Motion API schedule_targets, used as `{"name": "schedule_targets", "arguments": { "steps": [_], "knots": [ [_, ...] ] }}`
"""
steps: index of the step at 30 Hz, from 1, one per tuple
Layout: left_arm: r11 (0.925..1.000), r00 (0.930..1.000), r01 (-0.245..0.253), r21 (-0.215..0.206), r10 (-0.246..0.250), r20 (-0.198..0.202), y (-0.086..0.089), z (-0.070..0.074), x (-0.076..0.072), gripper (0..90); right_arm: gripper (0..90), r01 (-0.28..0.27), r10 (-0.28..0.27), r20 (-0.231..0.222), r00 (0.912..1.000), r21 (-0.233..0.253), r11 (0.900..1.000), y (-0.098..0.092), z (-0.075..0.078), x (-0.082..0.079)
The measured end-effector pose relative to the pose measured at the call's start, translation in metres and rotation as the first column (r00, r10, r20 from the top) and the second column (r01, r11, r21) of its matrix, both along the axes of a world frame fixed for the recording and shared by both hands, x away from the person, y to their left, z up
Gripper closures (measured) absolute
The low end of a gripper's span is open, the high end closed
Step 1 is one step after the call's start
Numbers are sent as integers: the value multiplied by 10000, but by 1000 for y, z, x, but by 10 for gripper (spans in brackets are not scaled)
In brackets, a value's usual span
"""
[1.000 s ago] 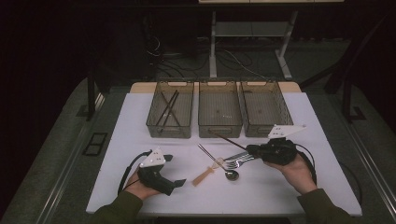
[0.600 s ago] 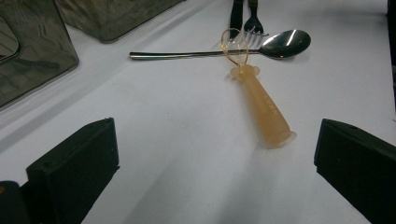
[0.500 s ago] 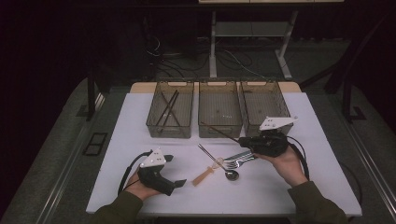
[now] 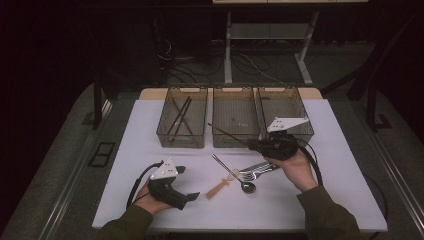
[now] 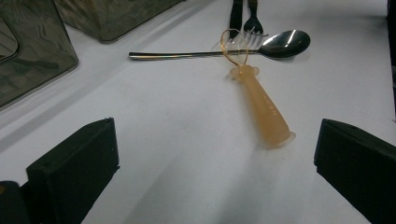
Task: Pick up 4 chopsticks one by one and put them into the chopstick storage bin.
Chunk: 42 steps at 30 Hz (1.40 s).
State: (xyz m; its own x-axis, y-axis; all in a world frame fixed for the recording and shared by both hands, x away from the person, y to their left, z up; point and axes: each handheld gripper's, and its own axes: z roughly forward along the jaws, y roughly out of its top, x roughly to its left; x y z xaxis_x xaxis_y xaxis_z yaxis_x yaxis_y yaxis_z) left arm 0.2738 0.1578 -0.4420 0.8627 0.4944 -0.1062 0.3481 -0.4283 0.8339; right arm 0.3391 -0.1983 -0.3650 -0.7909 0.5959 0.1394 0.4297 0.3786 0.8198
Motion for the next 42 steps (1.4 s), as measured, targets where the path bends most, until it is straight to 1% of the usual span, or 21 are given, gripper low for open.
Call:
{"name": "schedule_targets", "arguments": {
  "steps": [2, 5, 7, 13, 17, 18, 22, 24, 29, 32, 36, 42],
  "knots": [
    [10000, 10000, -5, 2, 5, -5, 0, 0, 0, 0, 855, 33, -33, 32, 10000, -30, 10000, 4, 1, 3],
    [10000, 10000, 3, 21, -3, 27, 0, 0, 0, 0, 855, 145, -145, 18, 9999, 117, 9998, 10, 3, 8],
    [10000, 10000, -4, 41, 4, 35, 0, 0, 0, 0, 855, 207, -207, -23, 9998, 112, 9997, 15, 4, 12],
    [9999, 9999, 60, 86, -60, 90, 0, 0, 0, 0, 855, 243, -243, -54, 9997, -110, 9996, 33, 8, 24],
    [10000, 10000, 43, 69, -43, 52, -1, 0, 0, 0, 855, 241, -243, -67, 9997, -277, 9993, 45, 11, 32],
    [10000, 10000, 0, 30, 0, -3, -1, 0, -1, 0, 855, 259, -261, -70, 9996, -296, 9992, 48, 12, 34],
    [10000, 10000, 21, 0, -21, 32, -1, 0, -1, 0, 855, 395, -400, -103, 9991, -384, 9985, 58, 15, 44],
    [9999, 10000, 32, 95, -32, -4, 0, 1, -1, 0, 855, 432, -436, -85, 9990, -416, 9982, 61, 16, 48],
    [10000, 10000, 29, 39, -29, 14, -1, 1, -1, 0, 855, 556, -572, -275, 9980, -562, 9969, 74, 18, 58],
    [10000, 10000, 60, 52, -60, 15, -1, 1, -1, 0, 855, 588, -603, -205, 9980, -653, 9961, 82, 21, 64],
    [10000, 10000, 25, 32, -25, -4, -2, 0, -1, 0, 855, 683, -703, -245, 9972, -740, 9949, 92, 24, 73],
    [10000, 9999, 94, 23, -95, 38, -2, 1, -1, 0, 855, 875, -893, -152, 9959, -931, 9918, 103, 28, 84]
  ]
}}
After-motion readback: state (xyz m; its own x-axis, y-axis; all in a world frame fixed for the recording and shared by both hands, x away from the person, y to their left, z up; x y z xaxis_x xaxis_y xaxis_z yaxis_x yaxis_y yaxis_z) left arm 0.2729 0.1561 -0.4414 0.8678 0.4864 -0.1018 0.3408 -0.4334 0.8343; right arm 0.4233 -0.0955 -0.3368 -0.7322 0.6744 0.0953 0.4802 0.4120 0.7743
